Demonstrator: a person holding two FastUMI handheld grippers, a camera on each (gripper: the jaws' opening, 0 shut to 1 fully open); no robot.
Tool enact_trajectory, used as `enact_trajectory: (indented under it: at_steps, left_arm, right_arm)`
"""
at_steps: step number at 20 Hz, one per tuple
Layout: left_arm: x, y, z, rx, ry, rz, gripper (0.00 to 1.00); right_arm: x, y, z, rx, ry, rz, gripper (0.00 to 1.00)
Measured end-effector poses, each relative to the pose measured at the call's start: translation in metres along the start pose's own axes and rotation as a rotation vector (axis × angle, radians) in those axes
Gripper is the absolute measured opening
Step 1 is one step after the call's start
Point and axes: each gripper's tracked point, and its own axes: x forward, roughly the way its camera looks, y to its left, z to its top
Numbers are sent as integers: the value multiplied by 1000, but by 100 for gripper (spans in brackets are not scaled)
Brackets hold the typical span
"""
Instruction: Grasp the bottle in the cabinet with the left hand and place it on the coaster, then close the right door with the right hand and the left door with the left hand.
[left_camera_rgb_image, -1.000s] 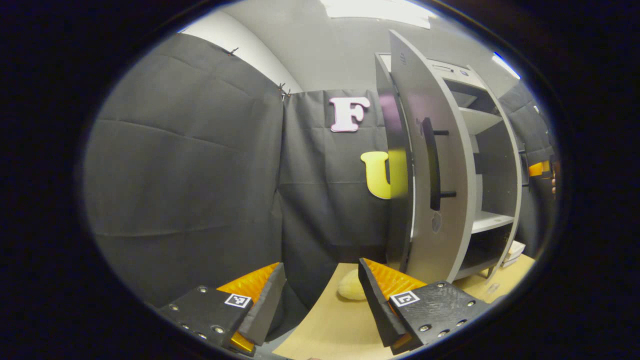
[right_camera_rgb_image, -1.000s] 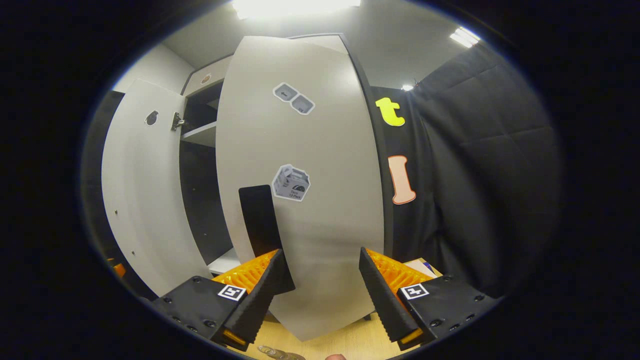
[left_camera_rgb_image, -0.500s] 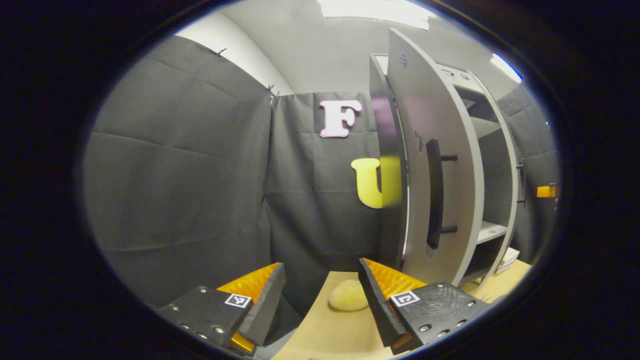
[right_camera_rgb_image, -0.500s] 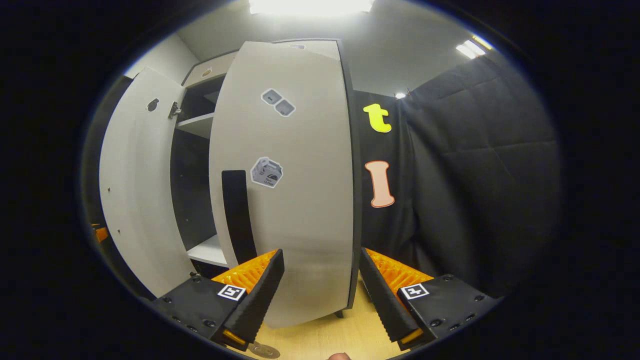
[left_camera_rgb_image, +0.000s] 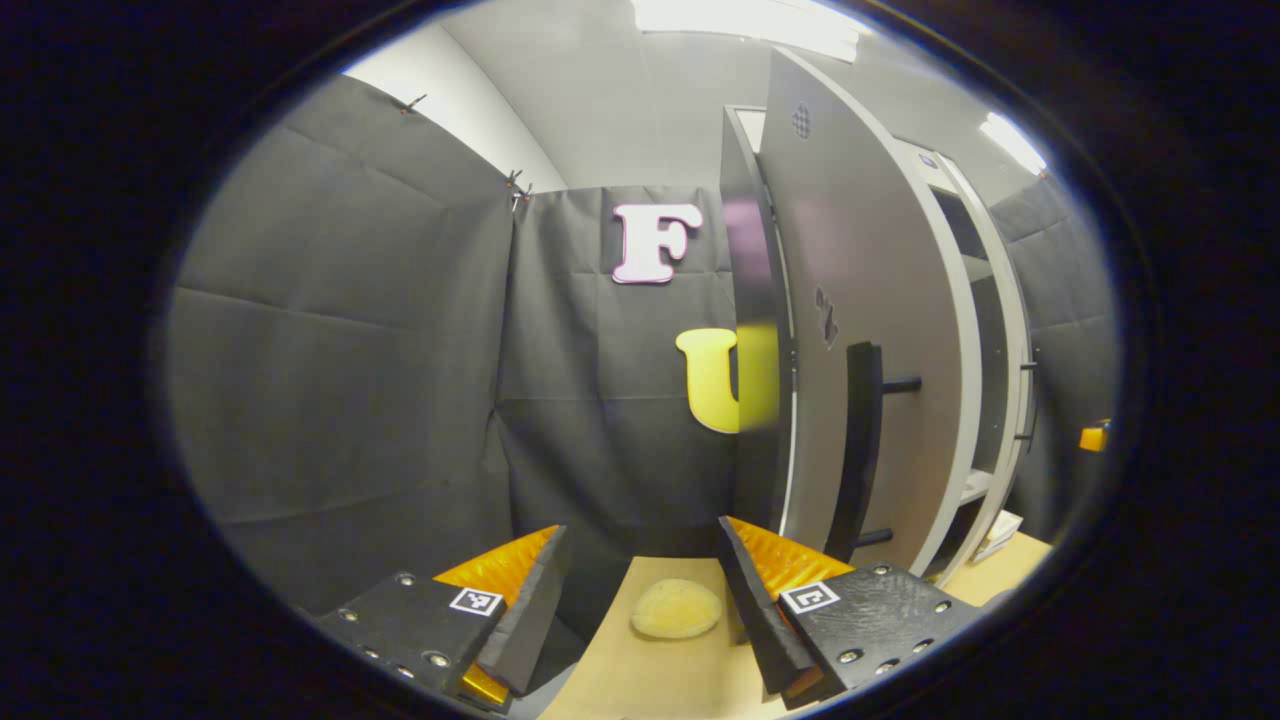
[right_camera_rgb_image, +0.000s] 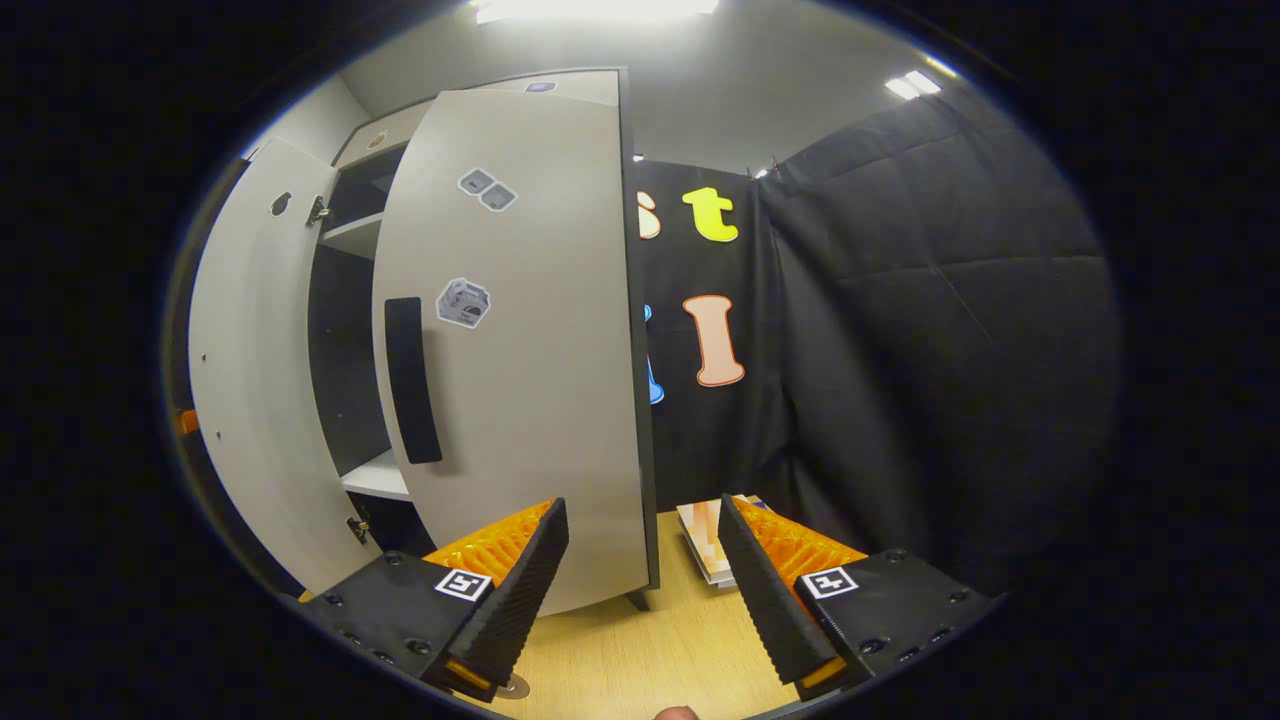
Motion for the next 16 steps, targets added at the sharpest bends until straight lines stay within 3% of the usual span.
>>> enact_trajectory:
  at_steps: [5,8,16]
  left_arm:
    - [9,-32,11,-4,-10,-36,86]
    - [6,-30,14,33,-20,4,86]
    - [5,-44,14,21,-1,6,86]
  right_arm:
    - [-6,-26,-10,-19,15,-27,96]
    - [-9,-43,-13,-7,23,-35,97]
    - [-3,-76,-19,19,34,-35,97]
